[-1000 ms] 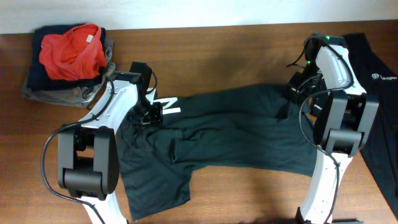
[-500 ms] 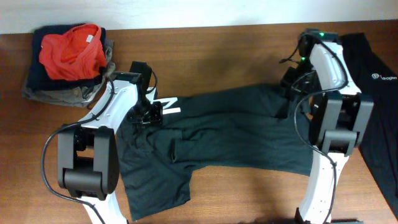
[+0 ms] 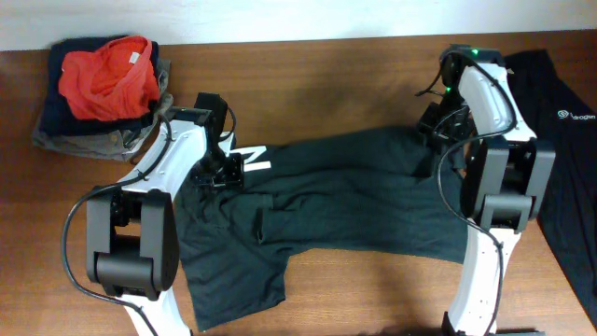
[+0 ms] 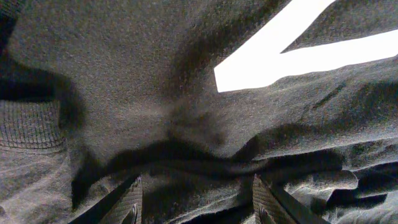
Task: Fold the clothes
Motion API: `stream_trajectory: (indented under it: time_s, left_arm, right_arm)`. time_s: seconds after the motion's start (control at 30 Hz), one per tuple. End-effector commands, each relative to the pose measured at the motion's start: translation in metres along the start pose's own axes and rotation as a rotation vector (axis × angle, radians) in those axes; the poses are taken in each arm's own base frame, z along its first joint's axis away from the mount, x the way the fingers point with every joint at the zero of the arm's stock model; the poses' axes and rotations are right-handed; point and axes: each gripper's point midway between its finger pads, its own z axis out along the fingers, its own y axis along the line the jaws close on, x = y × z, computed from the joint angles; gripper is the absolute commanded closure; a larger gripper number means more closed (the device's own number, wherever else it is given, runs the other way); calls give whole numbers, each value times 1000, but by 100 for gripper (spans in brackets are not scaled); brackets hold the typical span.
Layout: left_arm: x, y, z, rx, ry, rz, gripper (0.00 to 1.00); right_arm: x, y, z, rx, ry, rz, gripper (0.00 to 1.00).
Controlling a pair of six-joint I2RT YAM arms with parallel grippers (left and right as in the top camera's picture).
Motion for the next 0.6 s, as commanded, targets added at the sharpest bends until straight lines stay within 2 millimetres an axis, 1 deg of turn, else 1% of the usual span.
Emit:
stream_trajectory:
  time_s: [0.0, 0.2, 0.33, 0.5, 0.57]
  left_arm:
    - [0, 1, -4, -6, -12, 11, 44]
    - [0, 0, -4, -5, -12, 12, 44]
    - [0, 0, -4, -6, -12, 12, 44]
    - [0, 0, -4, -6, -12, 12, 44]
    - [0, 1, -4, -6, -12, 12, 44]
  right_arm:
    - [-6, -8, 4, 31, -8, 27, 48]
    - [-5, -8, 7, 34, -5, 24, 49]
    - [-4, -9, 8, 36, -1, 25, 55]
    - [-4, -9, 15, 38, 2, 24, 57]
    - [-4, -9, 18, 37, 2, 24, 59]
